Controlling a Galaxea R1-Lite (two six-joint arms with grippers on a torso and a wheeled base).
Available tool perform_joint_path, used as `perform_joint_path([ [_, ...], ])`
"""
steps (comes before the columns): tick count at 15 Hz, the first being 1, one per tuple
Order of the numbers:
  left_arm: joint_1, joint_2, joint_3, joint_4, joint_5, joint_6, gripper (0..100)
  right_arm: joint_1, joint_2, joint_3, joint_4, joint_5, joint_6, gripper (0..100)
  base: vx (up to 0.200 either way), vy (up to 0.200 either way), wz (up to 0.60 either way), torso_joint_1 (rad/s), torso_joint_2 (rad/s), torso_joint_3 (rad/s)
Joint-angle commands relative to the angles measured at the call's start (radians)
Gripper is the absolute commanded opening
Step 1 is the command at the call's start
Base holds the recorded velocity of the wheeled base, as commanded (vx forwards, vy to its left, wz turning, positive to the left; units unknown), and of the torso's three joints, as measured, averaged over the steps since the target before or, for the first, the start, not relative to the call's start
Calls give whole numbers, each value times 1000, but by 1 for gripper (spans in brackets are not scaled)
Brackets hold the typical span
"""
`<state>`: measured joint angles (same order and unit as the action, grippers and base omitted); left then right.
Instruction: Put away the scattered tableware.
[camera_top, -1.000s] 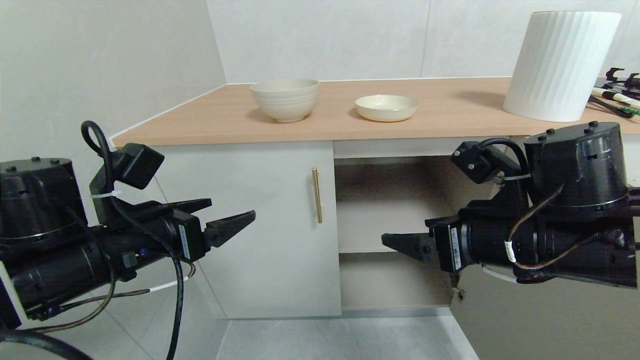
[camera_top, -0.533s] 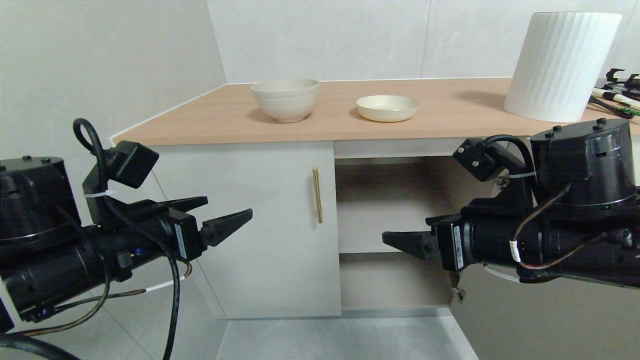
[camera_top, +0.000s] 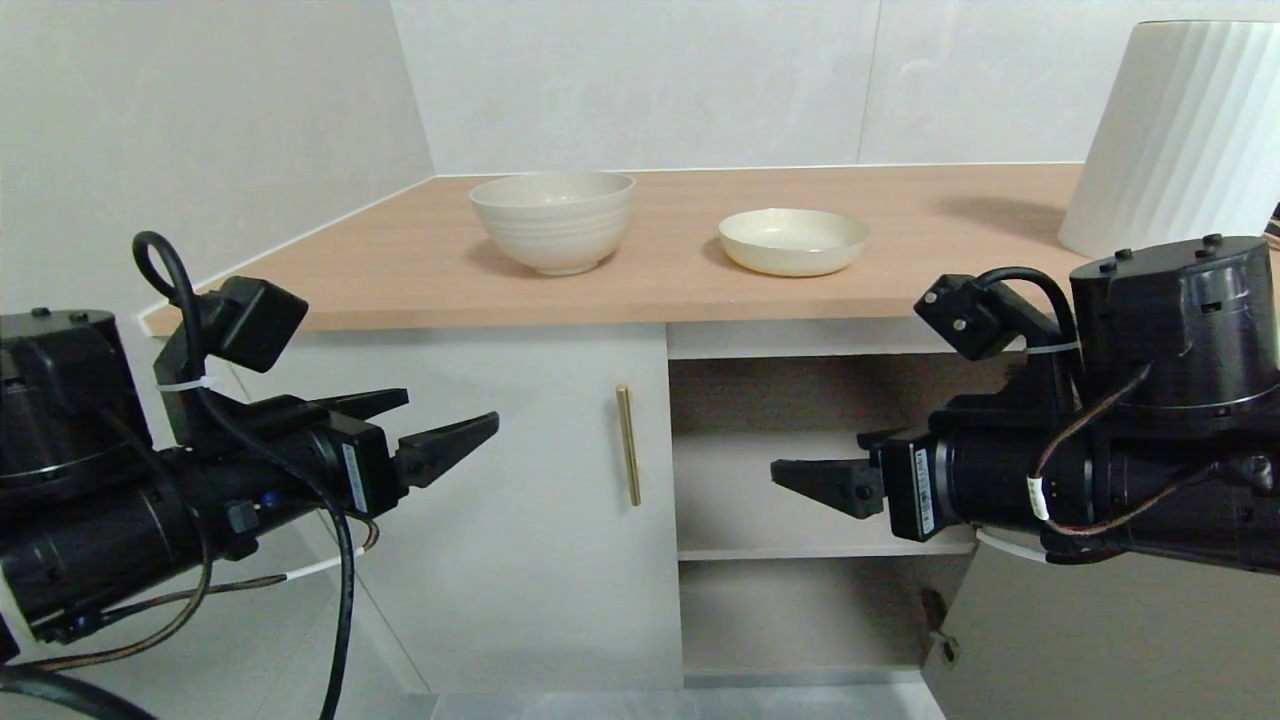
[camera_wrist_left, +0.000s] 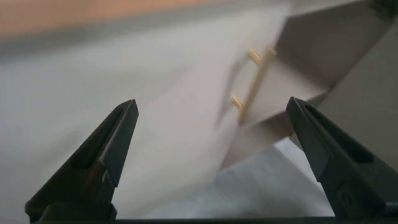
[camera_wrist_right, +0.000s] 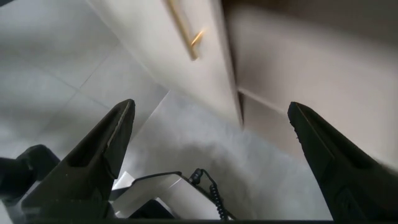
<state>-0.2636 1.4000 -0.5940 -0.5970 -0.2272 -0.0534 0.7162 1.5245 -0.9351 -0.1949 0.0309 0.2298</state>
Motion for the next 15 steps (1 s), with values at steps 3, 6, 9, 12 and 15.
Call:
perform_joint_path([
  [3,0,1,0,-3,3,-2,100,-3,-13,24,-3,4,0,100,67,0,0,1,1,1],
  [6,0,-15,-3,-1,16,-5,100,-7,-21,30,-5,4,-4,100,0,0,0,0,0,0],
  [9,0,-18,-4,0,16,-5,100,-6,-37,36,-5,4,-6,100,0,0,0,0,0,0],
  [12,0,-15,-6,-1,16,-6,100,-3,-64,41,-5,7,-12,100,0,0,0,10,-145,-142],
  [15,0,-15,-4,0,16,-8,100,5,-79,50,-5,21,-18,100,0,0,0,46,-258,-344],
])
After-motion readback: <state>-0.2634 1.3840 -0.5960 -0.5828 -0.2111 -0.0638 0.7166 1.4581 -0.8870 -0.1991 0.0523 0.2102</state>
